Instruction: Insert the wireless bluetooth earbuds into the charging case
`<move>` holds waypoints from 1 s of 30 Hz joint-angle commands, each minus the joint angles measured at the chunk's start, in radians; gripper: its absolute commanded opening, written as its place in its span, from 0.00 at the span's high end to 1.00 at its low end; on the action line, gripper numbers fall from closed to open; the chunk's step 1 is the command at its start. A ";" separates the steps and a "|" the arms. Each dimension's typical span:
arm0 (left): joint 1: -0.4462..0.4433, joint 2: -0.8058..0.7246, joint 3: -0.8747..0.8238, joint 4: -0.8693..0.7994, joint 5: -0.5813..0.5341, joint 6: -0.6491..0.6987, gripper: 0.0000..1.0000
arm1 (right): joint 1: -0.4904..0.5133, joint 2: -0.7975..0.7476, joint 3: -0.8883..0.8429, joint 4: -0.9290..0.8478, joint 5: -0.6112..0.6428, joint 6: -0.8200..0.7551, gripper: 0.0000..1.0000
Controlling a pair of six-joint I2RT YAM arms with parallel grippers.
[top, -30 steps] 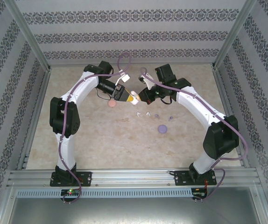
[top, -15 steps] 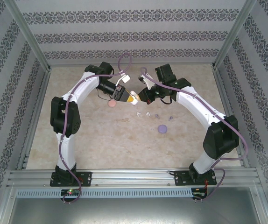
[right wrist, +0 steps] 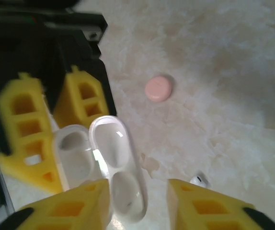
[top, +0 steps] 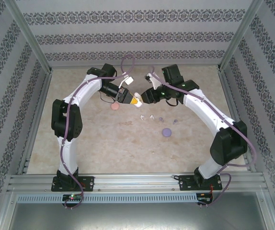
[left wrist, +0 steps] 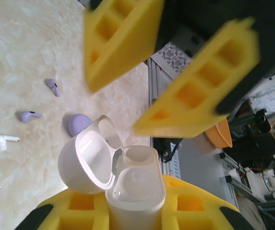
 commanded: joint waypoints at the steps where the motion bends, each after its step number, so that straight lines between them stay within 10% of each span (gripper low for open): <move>1: 0.034 -0.099 -0.086 0.208 0.018 -0.124 1.00 | -0.032 -0.123 -0.059 0.040 -0.022 0.083 0.55; 16: 0.063 -0.572 -0.606 1.121 -0.382 -0.627 1.00 | 0.075 -0.056 -0.190 0.015 0.313 0.453 0.39; 30: -0.027 -0.794 -0.945 1.688 -0.809 -0.646 1.00 | 0.193 0.296 -0.007 -0.098 0.567 0.676 0.41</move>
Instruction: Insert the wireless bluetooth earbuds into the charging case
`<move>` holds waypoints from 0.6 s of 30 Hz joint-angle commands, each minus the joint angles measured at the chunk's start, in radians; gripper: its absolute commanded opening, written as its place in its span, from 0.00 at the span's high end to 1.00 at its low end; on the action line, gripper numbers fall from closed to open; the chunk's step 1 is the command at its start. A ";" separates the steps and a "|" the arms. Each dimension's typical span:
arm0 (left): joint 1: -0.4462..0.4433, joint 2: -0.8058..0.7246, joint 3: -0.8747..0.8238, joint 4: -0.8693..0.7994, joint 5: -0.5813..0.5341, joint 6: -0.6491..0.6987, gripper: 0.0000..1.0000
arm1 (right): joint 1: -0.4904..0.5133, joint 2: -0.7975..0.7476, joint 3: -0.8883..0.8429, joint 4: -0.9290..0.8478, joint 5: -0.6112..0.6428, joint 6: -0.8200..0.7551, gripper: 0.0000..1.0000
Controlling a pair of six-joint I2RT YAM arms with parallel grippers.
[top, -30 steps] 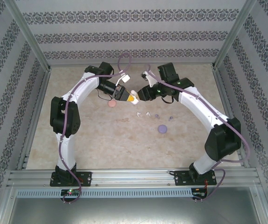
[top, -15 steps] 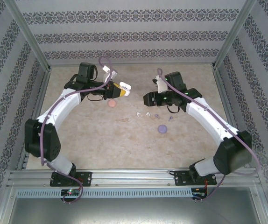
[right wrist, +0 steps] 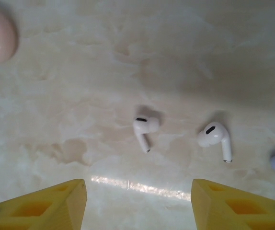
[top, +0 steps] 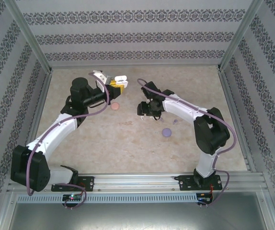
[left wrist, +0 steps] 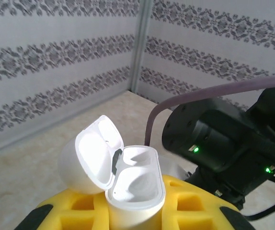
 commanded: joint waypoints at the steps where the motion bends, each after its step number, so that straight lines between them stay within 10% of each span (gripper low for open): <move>1: -0.021 -0.029 -0.043 0.244 -0.160 -0.032 1.00 | 0.021 0.061 0.064 -0.055 0.081 0.068 0.41; 18: -0.039 -0.045 -0.156 0.575 -0.280 -0.145 1.00 | 0.053 0.271 0.239 -0.133 0.141 0.116 0.46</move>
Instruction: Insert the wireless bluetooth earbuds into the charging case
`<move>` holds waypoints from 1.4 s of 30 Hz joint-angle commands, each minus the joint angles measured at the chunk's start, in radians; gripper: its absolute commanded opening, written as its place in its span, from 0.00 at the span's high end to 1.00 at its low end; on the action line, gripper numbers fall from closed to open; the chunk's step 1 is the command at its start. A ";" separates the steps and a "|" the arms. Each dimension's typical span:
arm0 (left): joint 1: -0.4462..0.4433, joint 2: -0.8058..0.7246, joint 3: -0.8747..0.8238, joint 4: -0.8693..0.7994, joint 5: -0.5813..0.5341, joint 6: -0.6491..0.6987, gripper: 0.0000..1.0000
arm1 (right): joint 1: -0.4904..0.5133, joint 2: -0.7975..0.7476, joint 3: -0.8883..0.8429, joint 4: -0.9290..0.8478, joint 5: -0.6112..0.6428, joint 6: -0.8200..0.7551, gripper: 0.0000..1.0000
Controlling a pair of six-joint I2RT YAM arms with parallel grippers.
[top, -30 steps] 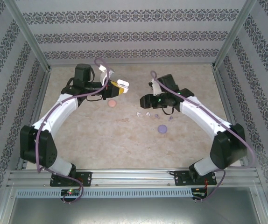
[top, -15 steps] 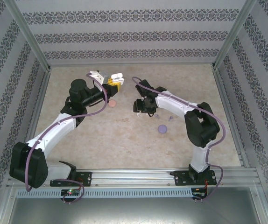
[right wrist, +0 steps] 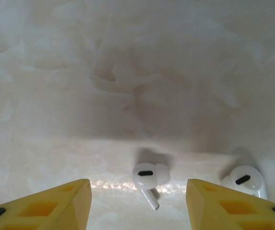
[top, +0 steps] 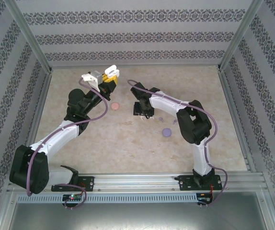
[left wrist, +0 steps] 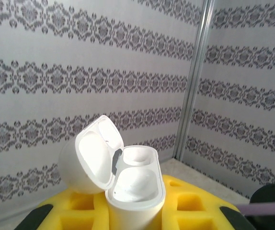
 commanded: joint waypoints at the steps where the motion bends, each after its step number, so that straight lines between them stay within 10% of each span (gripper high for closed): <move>1: -0.017 -0.028 -0.001 0.108 0.006 -0.018 1.00 | 0.012 0.038 0.033 -0.045 0.042 0.032 0.46; 42: -0.040 -0.030 -0.053 0.014 0.031 0.025 1.00 | 0.017 0.071 0.040 -0.010 0.056 0.059 0.73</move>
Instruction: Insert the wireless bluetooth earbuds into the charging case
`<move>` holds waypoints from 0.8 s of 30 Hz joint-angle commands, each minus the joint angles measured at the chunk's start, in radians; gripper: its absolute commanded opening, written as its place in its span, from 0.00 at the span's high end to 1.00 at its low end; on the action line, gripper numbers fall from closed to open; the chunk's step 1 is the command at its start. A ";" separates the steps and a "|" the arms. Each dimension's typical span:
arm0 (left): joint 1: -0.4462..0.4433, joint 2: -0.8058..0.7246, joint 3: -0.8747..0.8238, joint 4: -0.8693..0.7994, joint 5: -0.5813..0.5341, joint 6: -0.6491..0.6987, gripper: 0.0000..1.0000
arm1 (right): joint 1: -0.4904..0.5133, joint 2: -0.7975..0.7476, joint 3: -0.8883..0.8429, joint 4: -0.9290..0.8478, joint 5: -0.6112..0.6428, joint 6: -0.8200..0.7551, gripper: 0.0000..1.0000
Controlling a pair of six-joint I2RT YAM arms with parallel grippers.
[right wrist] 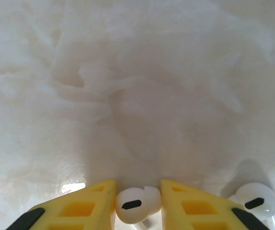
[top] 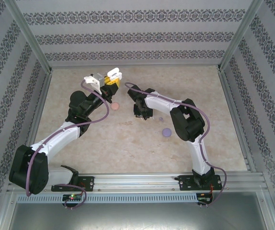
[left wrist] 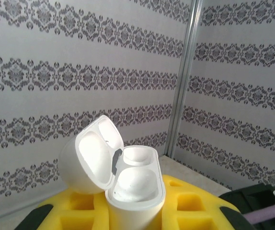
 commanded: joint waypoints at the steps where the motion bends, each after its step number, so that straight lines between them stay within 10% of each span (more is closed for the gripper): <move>1: -0.016 -0.027 -0.029 0.019 0.017 0.020 1.00 | -0.001 -0.035 -0.034 0.054 -0.006 0.014 0.73; 24: -0.016 -0.048 -0.075 0.066 0.096 0.156 1.00 | -0.014 -0.517 -0.192 0.210 0.045 -0.053 0.78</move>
